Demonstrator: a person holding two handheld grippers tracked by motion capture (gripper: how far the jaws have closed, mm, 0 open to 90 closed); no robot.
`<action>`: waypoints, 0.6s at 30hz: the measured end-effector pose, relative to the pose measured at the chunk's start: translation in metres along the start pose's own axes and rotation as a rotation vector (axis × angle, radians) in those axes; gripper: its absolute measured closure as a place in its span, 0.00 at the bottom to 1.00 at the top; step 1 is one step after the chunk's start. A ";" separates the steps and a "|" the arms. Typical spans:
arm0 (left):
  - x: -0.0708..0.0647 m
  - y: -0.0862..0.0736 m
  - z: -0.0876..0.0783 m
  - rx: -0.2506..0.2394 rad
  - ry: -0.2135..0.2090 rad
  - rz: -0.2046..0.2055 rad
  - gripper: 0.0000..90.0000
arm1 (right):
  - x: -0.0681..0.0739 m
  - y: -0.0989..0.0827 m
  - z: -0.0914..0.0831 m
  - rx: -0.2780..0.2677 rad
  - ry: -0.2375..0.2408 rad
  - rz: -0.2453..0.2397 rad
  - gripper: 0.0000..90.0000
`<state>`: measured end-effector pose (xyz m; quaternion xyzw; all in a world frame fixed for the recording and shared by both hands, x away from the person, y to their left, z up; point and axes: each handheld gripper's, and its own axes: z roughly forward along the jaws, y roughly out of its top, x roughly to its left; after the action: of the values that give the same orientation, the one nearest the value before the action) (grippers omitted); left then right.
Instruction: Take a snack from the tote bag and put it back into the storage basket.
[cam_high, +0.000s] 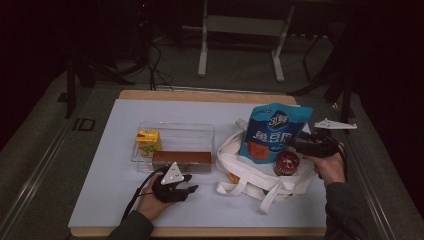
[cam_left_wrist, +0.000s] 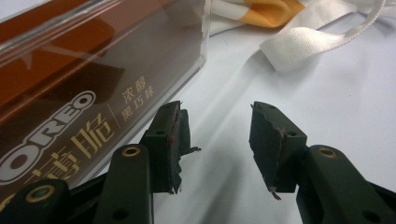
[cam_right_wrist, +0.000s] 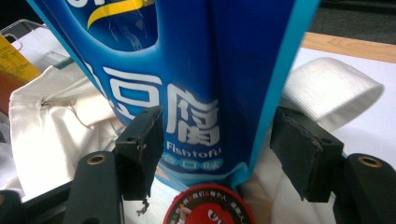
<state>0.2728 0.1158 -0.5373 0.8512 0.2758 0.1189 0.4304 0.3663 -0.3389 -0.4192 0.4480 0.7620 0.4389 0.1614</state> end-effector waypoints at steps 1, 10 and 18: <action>0.000 0.000 0.000 0.000 -0.001 -0.001 0.60 | 0.000 0.003 0.004 0.001 0.013 -0.008 0.39; 0.000 0.000 0.002 0.007 -0.005 0.001 0.60 | -0.001 0.010 0.016 0.002 0.070 -0.031 0.42; -0.001 0.000 0.003 0.014 -0.004 0.004 0.59 | -0.004 0.006 0.020 -0.040 0.173 -0.021 0.64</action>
<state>0.2733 0.1138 -0.5391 0.8550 0.2738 0.1160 0.4248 0.3842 -0.3310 -0.4263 0.3970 0.7689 0.4893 0.1083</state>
